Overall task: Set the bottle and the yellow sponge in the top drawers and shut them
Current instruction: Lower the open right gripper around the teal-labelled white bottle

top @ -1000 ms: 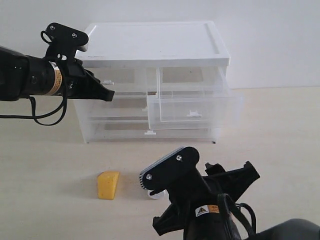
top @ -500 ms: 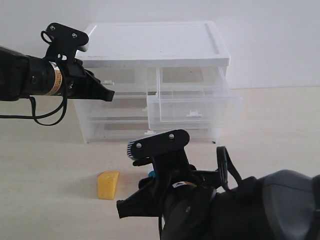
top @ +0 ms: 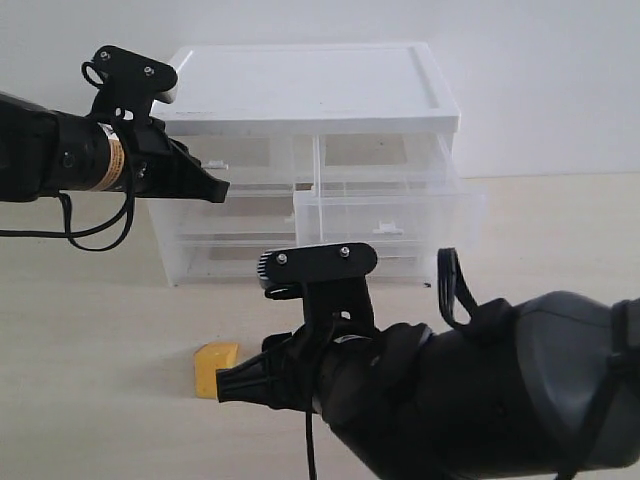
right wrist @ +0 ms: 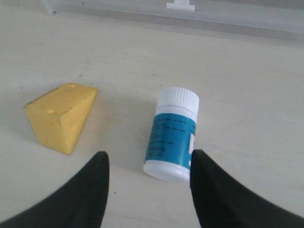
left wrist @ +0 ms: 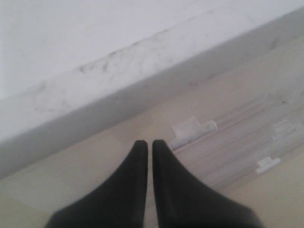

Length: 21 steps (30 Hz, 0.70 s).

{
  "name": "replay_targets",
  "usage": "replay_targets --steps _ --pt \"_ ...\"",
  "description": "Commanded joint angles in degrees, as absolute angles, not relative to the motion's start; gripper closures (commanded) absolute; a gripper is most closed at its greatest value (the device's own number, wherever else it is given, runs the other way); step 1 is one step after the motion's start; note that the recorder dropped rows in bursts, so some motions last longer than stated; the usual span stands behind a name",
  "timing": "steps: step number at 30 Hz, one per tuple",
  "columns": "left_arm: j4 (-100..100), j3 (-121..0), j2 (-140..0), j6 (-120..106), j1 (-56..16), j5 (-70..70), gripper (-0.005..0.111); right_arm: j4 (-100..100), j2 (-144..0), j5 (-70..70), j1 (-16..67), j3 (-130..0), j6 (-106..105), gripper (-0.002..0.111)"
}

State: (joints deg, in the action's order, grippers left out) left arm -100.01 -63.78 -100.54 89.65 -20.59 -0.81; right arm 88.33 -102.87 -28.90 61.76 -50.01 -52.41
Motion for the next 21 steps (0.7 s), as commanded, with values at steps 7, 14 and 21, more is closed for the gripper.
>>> replay_targets --steps 7,14,21 --pt "-99.95 -63.71 -100.36 89.59 -20.53 -0.36 0.103 87.65 -107.23 -29.87 59.43 -51.57 -54.51 0.061" --pt "-99.95 -63.71 -100.36 89.59 -20.53 -0.36 0.103 84.48 -107.48 -28.77 57.61 -51.57 -53.63 0.061" --pt "-99.95 -63.71 -100.36 89.59 -20.53 -0.36 0.103 81.18 -107.52 -28.9 57.54 -51.88 -50.93 0.061"
